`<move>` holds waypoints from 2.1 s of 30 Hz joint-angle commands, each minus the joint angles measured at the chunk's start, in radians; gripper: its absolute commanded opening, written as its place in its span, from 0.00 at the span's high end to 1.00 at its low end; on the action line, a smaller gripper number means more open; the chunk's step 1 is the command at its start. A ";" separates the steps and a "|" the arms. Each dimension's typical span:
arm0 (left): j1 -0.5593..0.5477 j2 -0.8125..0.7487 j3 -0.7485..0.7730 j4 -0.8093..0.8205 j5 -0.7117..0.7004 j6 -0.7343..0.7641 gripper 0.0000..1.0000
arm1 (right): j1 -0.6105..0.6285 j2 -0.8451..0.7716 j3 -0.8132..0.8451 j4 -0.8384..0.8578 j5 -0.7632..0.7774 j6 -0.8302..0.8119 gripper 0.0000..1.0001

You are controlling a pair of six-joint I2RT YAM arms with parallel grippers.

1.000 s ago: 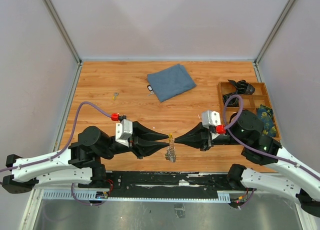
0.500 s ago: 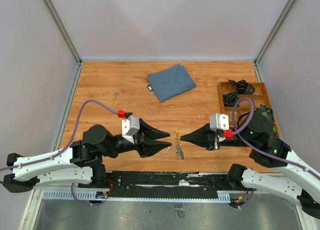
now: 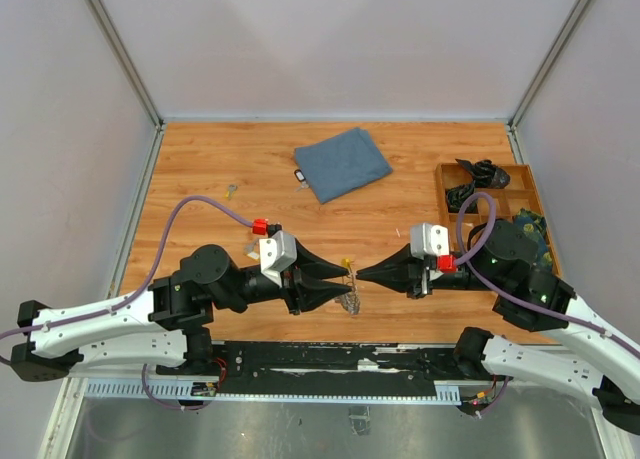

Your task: Put the keys on the keyring

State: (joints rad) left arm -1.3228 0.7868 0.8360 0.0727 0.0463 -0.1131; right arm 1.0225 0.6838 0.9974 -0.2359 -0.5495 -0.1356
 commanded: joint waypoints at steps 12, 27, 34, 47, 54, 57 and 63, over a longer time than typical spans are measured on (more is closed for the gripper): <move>0.000 -0.013 0.032 0.036 -0.011 0.018 0.73 | -0.006 -0.008 0.019 0.052 -0.047 0.007 1.00; 0.000 0.004 0.048 0.038 -0.007 0.021 0.79 | -0.006 -0.007 0.021 0.047 -0.074 0.014 1.00; 0.000 0.005 0.051 0.038 -0.005 0.021 1.00 | -0.006 -0.011 0.017 0.048 -0.074 0.016 1.00; 0.000 -0.008 0.052 0.048 0.022 0.023 1.00 | -0.006 -0.012 -0.016 0.105 -0.073 0.054 0.73; 0.000 -0.013 0.052 0.052 0.032 0.020 1.00 | -0.006 -0.004 -0.024 0.112 -0.081 0.063 0.73; 0.000 -0.016 0.051 0.053 0.037 0.020 1.00 | -0.005 -0.003 -0.027 0.112 -0.079 0.065 0.72; 0.000 -0.018 0.051 0.053 0.042 0.022 0.99 | -0.005 -0.002 -0.037 0.110 -0.070 0.063 0.72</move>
State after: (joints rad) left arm -1.3228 0.7864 0.8528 0.0731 0.0734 -0.0975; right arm 1.0222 0.6853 0.9710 -0.1551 -0.6113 -0.0822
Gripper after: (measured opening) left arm 0.014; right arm 0.283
